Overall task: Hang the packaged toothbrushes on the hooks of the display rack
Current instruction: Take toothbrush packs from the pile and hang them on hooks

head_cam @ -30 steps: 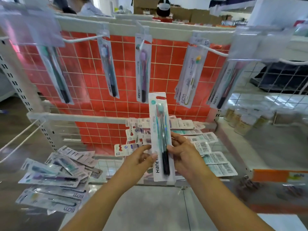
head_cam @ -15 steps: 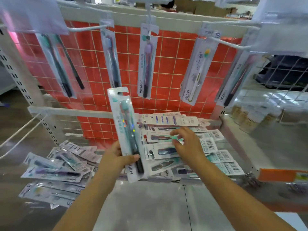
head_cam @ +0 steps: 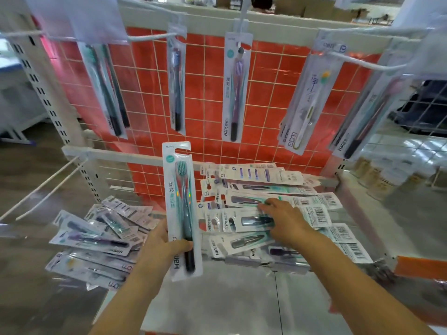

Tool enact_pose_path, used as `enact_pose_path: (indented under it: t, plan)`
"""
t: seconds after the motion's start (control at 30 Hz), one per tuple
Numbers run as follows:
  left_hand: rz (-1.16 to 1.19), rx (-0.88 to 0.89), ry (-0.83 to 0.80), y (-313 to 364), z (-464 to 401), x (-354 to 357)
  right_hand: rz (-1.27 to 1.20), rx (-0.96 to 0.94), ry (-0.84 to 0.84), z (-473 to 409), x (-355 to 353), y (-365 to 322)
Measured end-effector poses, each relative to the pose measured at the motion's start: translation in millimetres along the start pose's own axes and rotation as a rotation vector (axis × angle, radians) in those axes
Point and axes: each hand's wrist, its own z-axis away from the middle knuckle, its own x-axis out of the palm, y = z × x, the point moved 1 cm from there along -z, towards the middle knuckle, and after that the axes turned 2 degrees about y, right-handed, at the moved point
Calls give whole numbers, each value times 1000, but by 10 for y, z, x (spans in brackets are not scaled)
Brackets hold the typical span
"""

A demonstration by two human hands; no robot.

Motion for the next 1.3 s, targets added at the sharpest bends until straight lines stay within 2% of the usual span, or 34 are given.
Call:
enact_pose_path:
  t: [0.23, 0.33, 0.5, 0.57, 0.63, 0.73, 0.87, 0.9, 1.0, 1.07, 1.1, 1.17, 1.3]
  plan:
    - [-1, -17, 2, -40, 26, 77, 38, -10, 206, 93, 15, 3]
    - [-16, -34, 11, -36, 32, 89, -19, -46, 302, 92, -28, 35]
    - [-35, -28, 19, -24, 18, 109, -225, -168, 365, 106, -68, 113]
    - [-41, -22, 20, 2, 35, 140, -263, -192, 473, 123, -83, 118]
    - [-33, -12, 8, 27, 41, 178, -334, -212, 651, 160, -136, 75]
    - [-11, 12, -16, 72, 46, 236, -598, -198, 815, 312, -370, -112]
    - [65, 29, -98, 146, 71, 342, -1304, -71, 688, 446, -634, -316]
    - [87, 27, -114, 153, 78, 370, -1450, -35, 572, 465, -669, -339]
    - [147, 34, -146, 168, 105, 430, -1913, -29, 9, 516, -698, -450]
    - [163, 47, -171, 190, 127, 457, -2154, -149, -258, 557, -647, -475]
    - [172, 57, -190, 206, 136, 461, -2180, -251, -298, 587, -593, -465]
    - [203, 73, -225, 245, 149, 458, -2141, -353, -274, 652, -545, -498]
    - [280, 100, -271, 283, 162, 431, -2230, -350, -231, 664, -502, -552]
